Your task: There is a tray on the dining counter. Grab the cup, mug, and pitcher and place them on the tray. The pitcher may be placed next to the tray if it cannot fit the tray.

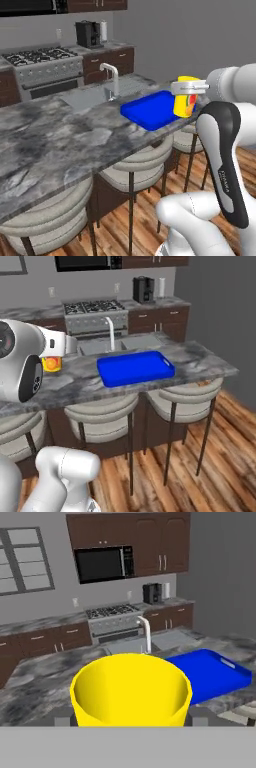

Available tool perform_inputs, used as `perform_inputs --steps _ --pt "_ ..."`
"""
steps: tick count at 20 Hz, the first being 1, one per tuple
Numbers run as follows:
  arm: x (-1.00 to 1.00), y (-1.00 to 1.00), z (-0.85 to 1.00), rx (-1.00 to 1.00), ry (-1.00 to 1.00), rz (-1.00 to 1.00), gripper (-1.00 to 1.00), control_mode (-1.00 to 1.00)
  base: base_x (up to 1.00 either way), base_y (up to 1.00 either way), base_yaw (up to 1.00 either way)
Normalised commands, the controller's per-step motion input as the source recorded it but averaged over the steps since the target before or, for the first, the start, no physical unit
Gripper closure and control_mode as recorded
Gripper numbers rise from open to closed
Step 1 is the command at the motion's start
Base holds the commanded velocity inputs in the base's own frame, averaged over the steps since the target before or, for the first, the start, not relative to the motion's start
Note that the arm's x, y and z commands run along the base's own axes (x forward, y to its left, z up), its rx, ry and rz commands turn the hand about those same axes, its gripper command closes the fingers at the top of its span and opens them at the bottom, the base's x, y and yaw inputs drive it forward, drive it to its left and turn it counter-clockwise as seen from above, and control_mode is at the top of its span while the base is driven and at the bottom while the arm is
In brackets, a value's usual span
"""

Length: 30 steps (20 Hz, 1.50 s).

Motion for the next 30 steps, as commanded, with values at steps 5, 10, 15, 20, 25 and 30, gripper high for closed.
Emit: perform_inputs --steps 5,10,15,20,25,30 --pt "0.0 0.0 0.0 0.0 0.0 0.0 1.0 1.0 0.45 -0.84 0.56" --pt "0.0 0.0 0.0 0.0 0.0 0.0 1.0 1.0 0.35 -0.75 0.49" --pt "0.0 0.0 0.0 0.0 0.0 0.0 1.0 1.0 0.35 -0.61 0.37" --pt "0.0 0.0 0.0 0.0 0.0 0.0 1.0 1.0 0.44 -0.32 0.23" --pt "0.0 0.0 0.0 0.0 0.0 0.0 1.0 1.0 0.68 -0.08 0.04" --pt "0.0 0.0 0.0 0.0 0.0 0.0 1.0 1.0 0.56 -0.23 0.02"
